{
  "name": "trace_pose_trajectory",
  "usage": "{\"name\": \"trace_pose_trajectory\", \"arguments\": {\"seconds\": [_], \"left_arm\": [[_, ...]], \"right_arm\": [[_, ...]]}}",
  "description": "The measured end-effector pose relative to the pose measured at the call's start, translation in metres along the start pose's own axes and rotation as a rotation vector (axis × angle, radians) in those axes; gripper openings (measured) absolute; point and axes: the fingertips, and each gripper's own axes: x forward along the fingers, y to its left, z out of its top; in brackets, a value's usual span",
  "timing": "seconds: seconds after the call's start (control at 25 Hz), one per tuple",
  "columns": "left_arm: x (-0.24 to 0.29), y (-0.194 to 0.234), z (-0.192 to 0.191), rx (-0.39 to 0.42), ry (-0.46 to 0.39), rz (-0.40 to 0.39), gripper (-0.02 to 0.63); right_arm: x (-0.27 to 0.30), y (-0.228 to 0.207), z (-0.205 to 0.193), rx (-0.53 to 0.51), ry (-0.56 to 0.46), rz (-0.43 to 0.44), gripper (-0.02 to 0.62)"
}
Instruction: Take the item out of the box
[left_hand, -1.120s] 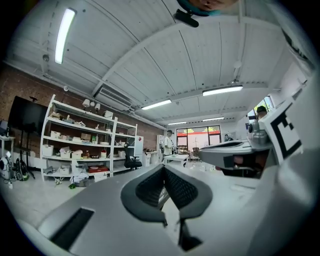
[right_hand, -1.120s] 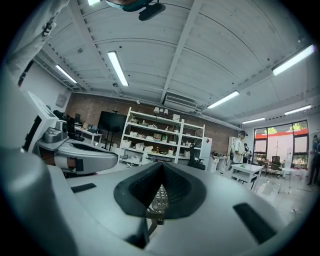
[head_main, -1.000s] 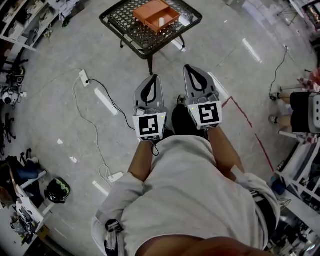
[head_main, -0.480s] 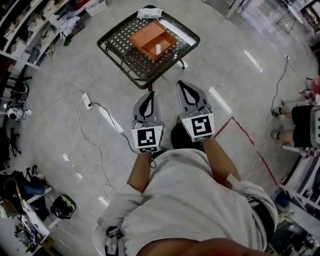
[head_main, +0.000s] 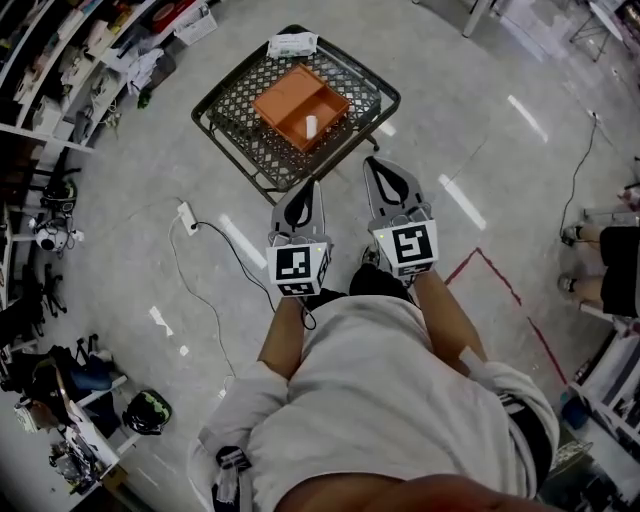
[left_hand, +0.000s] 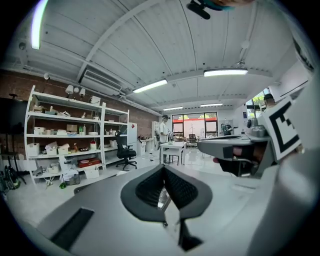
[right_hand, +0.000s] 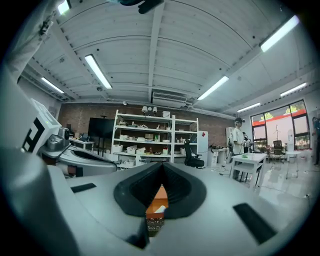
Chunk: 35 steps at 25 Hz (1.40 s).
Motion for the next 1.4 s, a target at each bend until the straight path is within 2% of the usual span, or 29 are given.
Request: {"name": "trace_pose_trajectory", "arguments": {"seconds": [0.12, 0.36, 0.72, 0.96, 1.4], "left_arm": [[0.023, 0.001, -0.005, 0.012, 0.040, 0.004, 0.008], [0.052, 0.015, -0.018, 0.038, 0.107, 0.012, 0.006], [0.093, 0.052, -0.048, 0.011, 0.179, -0.026, 0.008], [0.131, 0.075, -0.077, 0.049, 0.328, -0.054, 0.008], [0.191, 0.129, -0.121, -0.017, 0.487, -0.127, 0.006]], "right_arm": [[0.011, -0.017, -0.012, 0.025, 0.012, 0.010, 0.003], [0.034, -0.023, -0.030, 0.046, 0.037, 0.035, 0.003], [0.085, -0.018, -0.055, 0.052, 0.089, 0.050, 0.003], [0.132, -0.030, -0.073, 0.053, 0.138, 0.048, 0.003], [0.210, -0.030, -0.129, 0.077, 0.305, 0.026, 0.003]]}}
